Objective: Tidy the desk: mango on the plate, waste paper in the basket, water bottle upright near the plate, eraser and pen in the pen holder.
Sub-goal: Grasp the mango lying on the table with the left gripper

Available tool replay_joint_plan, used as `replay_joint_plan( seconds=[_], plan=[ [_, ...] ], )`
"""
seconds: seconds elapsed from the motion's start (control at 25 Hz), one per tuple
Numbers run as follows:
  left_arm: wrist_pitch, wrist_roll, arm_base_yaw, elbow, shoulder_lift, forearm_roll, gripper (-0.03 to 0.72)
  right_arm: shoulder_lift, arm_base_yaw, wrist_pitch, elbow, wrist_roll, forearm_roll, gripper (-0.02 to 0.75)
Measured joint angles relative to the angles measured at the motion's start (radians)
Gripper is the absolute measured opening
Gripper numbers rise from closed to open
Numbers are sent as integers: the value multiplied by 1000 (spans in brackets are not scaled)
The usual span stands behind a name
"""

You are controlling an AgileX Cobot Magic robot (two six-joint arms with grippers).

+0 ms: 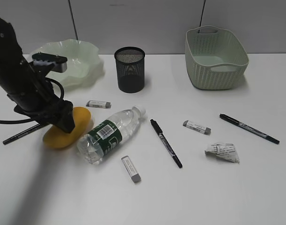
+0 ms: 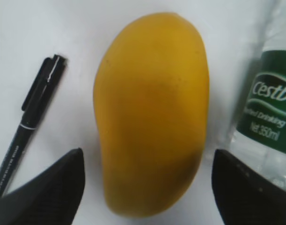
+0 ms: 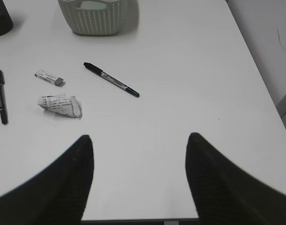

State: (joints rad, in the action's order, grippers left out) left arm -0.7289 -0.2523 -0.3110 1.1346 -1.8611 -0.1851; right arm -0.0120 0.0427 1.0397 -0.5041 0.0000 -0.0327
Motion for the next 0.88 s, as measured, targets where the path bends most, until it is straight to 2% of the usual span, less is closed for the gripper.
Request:
replay_joint_plan(
  seconds=[0.52, 0.68, 0.88],
  plan=[
    [70, -2, 0, 3, -111, -13, 643, 0, 0, 0, 0, 0, 0, 494],
    [78, -2, 0, 4, -111, -16, 564, 0, 0, 0, 0, 0, 0, 494],
    [59, -2, 0, 4, -93, -26, 555, 0, 0, 0, 0, 0, 0, 494]
  ],
)
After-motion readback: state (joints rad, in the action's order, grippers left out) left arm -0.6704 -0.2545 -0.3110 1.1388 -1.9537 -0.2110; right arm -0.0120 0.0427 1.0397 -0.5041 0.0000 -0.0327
